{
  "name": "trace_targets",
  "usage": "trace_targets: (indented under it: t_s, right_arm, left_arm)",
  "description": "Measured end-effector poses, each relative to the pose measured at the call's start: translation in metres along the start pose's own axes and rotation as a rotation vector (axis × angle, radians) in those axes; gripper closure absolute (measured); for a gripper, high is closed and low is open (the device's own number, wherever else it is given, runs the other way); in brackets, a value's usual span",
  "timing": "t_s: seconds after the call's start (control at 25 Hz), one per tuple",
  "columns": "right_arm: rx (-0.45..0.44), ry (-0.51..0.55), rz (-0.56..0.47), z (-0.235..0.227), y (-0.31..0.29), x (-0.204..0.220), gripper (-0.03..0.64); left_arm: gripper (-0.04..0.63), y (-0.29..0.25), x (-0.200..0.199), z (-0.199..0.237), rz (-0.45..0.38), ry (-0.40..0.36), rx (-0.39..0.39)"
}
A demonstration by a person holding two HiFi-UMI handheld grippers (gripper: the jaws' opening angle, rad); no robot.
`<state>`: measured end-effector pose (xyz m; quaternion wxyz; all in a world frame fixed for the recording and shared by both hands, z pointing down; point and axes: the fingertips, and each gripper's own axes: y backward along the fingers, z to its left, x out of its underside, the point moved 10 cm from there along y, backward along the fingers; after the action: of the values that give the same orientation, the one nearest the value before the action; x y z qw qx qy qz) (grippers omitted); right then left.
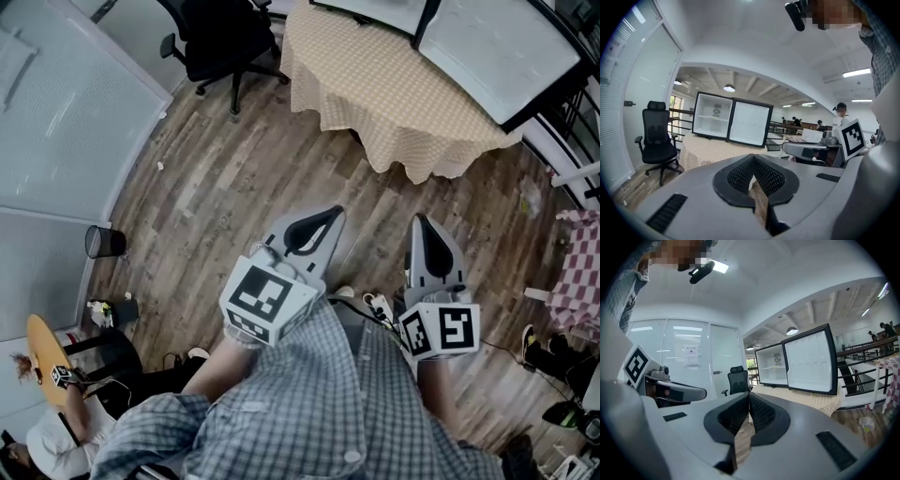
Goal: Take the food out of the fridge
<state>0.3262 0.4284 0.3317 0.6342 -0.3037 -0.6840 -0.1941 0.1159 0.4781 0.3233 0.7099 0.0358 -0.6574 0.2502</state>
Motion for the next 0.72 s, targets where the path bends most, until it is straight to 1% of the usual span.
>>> trace_targets:
  t_s: [0.08, 0.16, 0.28, 0.4, 0.72]
  right_arm:
    - [0.016, 0.008, -0.009, 0.004, -0.013, -0.003, 0.606]
    - [0.031, 0.041, -0.018, 0.01, -0.026, -0.008, 0.606]
    - [0.034, 0.081, -0.018, 0.018, -0.053, -0.015, 0.606]
    - [0.051, 0.09, -0.014, 0.026, -0.078, -0.021, 0.606]
    - [0.136, 0.105, -0.033, 0.04, -0.133, -0.034, 0.606]
  left_arm:
    - [0.589, -0.005, -0.004, 0.014, 0.0, 0.003, 0.005]
    - [0.589, -0.011, -0.008, 0.029, 0.006, 0.002, 0.02]
    - [0.589, -0.022, -0.016, 0.053, 0.018, -0.017, 0.043]
    - [0.589, -0.033, -0.025, 0.078, 0.016, -0.005, 0.077]
    - [0.589, -0.054, -0.047, 0.146, -0.008, -0.027, 0.126]
